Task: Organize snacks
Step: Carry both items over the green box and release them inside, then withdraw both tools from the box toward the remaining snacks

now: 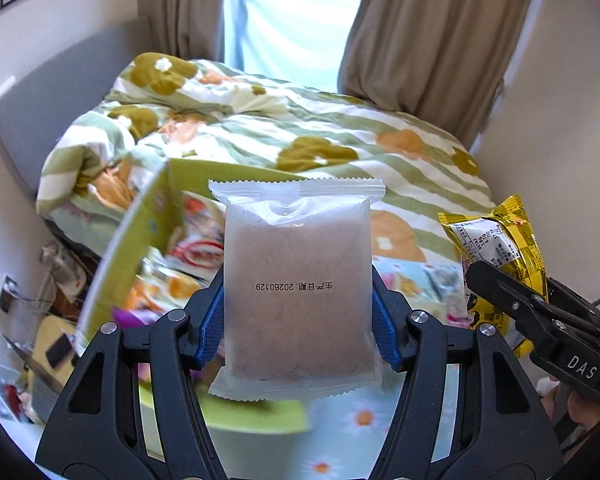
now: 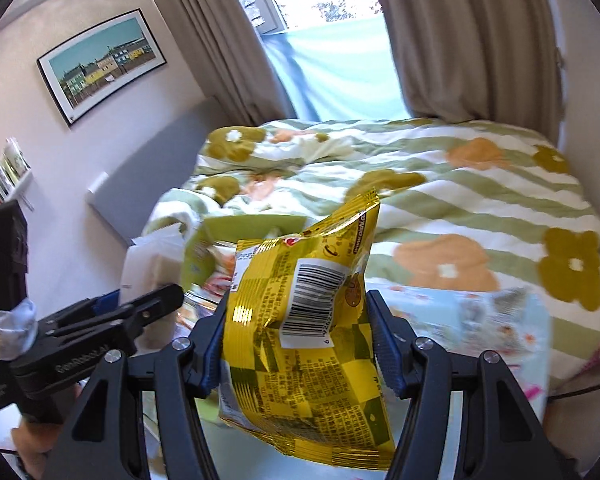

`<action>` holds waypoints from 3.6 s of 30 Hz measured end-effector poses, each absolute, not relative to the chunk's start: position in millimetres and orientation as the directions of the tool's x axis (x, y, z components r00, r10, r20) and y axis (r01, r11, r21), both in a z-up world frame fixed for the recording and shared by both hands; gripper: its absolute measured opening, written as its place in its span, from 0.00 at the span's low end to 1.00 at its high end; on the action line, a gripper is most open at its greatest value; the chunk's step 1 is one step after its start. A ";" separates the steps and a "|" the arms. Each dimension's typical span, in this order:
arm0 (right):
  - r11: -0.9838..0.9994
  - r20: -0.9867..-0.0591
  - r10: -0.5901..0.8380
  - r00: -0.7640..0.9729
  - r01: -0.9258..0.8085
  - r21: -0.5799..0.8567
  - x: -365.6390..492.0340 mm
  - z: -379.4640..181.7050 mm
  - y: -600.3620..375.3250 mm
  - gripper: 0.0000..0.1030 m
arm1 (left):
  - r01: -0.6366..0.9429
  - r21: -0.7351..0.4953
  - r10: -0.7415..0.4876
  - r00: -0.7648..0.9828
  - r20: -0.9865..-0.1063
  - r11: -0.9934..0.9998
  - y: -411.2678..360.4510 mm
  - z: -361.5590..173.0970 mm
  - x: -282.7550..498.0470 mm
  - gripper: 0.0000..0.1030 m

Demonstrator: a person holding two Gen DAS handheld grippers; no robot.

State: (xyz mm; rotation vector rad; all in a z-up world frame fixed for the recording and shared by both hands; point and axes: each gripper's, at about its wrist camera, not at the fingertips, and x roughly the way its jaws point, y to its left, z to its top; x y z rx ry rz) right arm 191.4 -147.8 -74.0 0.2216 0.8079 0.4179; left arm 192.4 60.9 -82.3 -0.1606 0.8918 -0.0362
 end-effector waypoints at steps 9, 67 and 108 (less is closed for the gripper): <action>0.874 -0.678 0.483 0.555 -0.261 0.409 248.7 -83.1 -60.9 0.56 | -0.028 -0.134 -0.094 0.573 -0.814 0.991 148.2 -105.6 255.1 0.57; 0.931 -0.771 0.359 0.527 -0.142 0.336 269.0 -117.1 8.3 1.00 | 0.018 -0.054 -0.055 0.521 -0.852 0.998 217.4 -130.8 247.5 0.98; 0.962 -0.731 0.231 0.642 -0.037 0.271 190.2 -76.4 -324.9 1.00 | 0.166 -0.101 -0.170 0.481 -0.860 0.981 -116.7 -138.2 201.0 0.98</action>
